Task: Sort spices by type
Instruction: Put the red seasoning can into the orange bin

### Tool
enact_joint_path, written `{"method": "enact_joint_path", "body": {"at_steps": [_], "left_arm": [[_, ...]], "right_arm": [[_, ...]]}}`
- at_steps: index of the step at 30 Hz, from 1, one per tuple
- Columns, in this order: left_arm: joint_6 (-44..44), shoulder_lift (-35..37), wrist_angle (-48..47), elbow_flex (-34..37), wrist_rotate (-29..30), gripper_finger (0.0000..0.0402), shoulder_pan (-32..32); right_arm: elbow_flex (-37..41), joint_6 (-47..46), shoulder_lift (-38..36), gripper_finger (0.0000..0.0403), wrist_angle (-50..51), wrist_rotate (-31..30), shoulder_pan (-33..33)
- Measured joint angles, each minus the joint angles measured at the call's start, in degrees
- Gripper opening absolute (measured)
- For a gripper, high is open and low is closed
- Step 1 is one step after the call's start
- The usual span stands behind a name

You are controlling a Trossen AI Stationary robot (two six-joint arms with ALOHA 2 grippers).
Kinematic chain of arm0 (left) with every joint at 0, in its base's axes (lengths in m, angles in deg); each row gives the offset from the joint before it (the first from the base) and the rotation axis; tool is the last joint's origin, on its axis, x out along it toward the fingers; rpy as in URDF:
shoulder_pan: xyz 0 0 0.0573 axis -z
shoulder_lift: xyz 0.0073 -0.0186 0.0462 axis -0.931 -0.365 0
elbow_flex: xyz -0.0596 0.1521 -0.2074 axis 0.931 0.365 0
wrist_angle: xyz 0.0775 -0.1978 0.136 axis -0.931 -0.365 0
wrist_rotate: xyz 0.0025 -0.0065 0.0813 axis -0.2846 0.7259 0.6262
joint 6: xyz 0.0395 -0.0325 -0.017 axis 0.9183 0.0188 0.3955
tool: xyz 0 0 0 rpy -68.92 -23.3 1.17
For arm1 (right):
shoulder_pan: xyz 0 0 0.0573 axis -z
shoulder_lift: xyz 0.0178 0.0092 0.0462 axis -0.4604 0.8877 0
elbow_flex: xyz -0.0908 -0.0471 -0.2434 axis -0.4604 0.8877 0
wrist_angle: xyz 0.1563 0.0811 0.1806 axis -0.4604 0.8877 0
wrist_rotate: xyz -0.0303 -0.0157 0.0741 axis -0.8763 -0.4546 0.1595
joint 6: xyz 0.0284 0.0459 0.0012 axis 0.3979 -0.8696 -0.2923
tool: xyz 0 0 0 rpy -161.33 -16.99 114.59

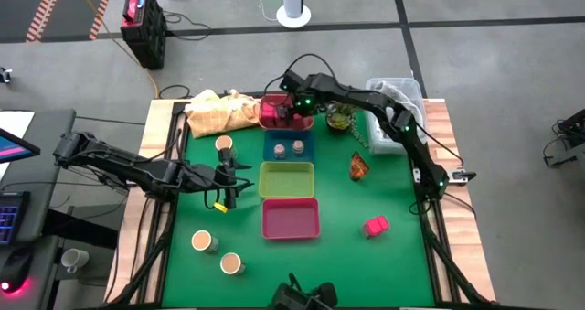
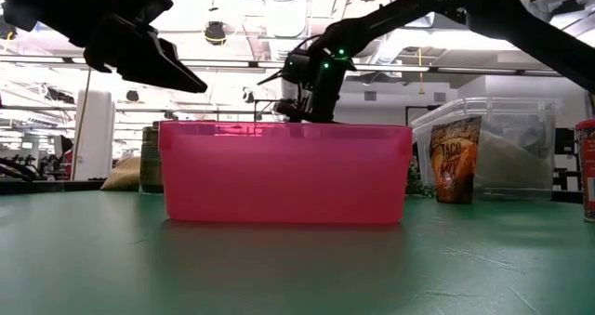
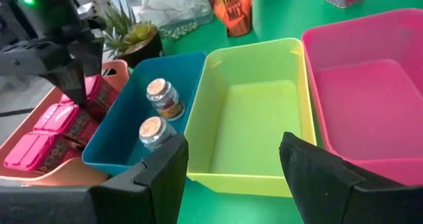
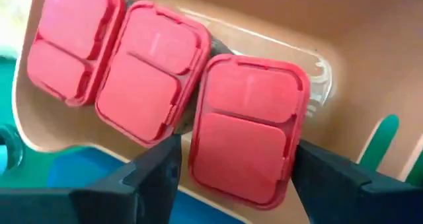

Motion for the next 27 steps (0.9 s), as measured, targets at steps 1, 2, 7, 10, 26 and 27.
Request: {"method": "enact_joint_path", "body": {"at_steps": [1, 2, 7, 10, 26, 27], "left_arm": [[0.0, 0.0, -0.1, 0.0, 0.0, 0.0226, 0.0], [0.0, 0.0, -0.2, 0.0, 0.0, 0.0226, 0.0], [0.1, 0.0, -0.3, 0.0, 0.0, 0.0226, 0.0], [0.2, 0.0, -0.1, 0.0, 0.0, 0.0226, 0.0], [-0.7, 0.0, -0.8, 0.0, 0.1, 0.0226, 0.0], [-0.6, 0.0, -0.9, 0.0, 0.3, 0.0226, 0.0]], "right_arm": [[0.0, 0.1, 0.0, 0.0297, 0.1, 0.0, 0.0], [-0.3, 0.2, 0.0, 0.0301, 0.9, 0.0, 0.0], [-1.7, 0.6, -0.3, 0.0306, 1.5, 0.0, 0.0], [-1.7, 1.3, -0.2, 0.0306, 0.8, 0.3, 0.1], [-10.8, 14.4, -0.2, 0.0307, 10.6, -5.4, 0.4], [-11.6, 16.4, -0.2, 0.0307, 11.8, -5.4, 0.1]]}}
